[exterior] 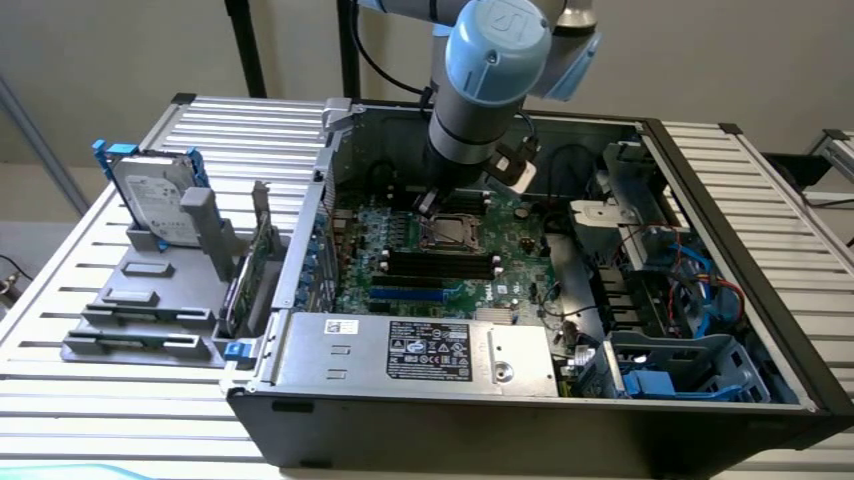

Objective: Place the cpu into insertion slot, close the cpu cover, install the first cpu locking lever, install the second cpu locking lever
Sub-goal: 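Install the second cpu locking lever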

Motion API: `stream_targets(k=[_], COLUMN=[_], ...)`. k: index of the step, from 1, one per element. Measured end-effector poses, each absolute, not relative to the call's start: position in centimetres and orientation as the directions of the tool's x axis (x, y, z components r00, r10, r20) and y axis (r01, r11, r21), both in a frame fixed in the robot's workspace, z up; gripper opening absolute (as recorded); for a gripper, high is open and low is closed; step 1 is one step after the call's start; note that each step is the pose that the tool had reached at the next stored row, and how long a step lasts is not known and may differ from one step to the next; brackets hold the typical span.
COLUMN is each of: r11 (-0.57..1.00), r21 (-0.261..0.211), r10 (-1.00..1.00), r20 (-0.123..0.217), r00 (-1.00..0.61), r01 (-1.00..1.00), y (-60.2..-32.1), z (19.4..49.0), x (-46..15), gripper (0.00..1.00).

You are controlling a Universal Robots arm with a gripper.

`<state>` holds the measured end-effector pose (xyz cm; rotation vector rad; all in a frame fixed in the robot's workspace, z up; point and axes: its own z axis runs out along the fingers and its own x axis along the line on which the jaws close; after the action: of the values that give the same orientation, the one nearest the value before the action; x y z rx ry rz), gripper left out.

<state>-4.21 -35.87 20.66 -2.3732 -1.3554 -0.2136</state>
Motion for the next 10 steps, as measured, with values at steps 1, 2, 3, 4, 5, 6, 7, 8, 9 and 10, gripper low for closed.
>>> stream_targets(k=[1,2,3,4,5,6,7,8,9,10], r11=[-0.451,-0.451,-0.451,-0.451,-0.451,-0.451,-0.452,-0.452,-0.452,-0.452], r21=[-0.263,-0.263,-0.263,-0.263,-0.263,-0.263,-0.264,-0.264,-0.265,-0.267], r10=[0.792,0.792,0.792,0.792,0.792,0.792,0.792,0.792,0.793,0.793], r20=[0.322,0.322,0.322,0.322,0.322,0.322,0.321,0.320,0.318,0.316], r00=[0.519,0.519,0.519,0.519,0.519,0.519,0.519,0.519,0.520,0.521], r01=[0.853,0.853,0.853,0.853,0.853,0.853,0.852,0.852,0.852,0.851], y=[-35.87,-35.87,-35.89,-35.96,-36.07,-36.17,-36.30,-36.46,-36.64,-36.84], z=[20.66,20.66,20.66,20.66,20.66,20.66,20.68,20.73,20.84,20.98], x=[-4.21,-4.21,-4.21,-4.21,-4.21,-4.21,-4.21,-4.20,-4.19,-4.18], gripper=[0.11,0.11,0.11,0.11,0.11,0.11,0.11,0.11,0.11,0.11])
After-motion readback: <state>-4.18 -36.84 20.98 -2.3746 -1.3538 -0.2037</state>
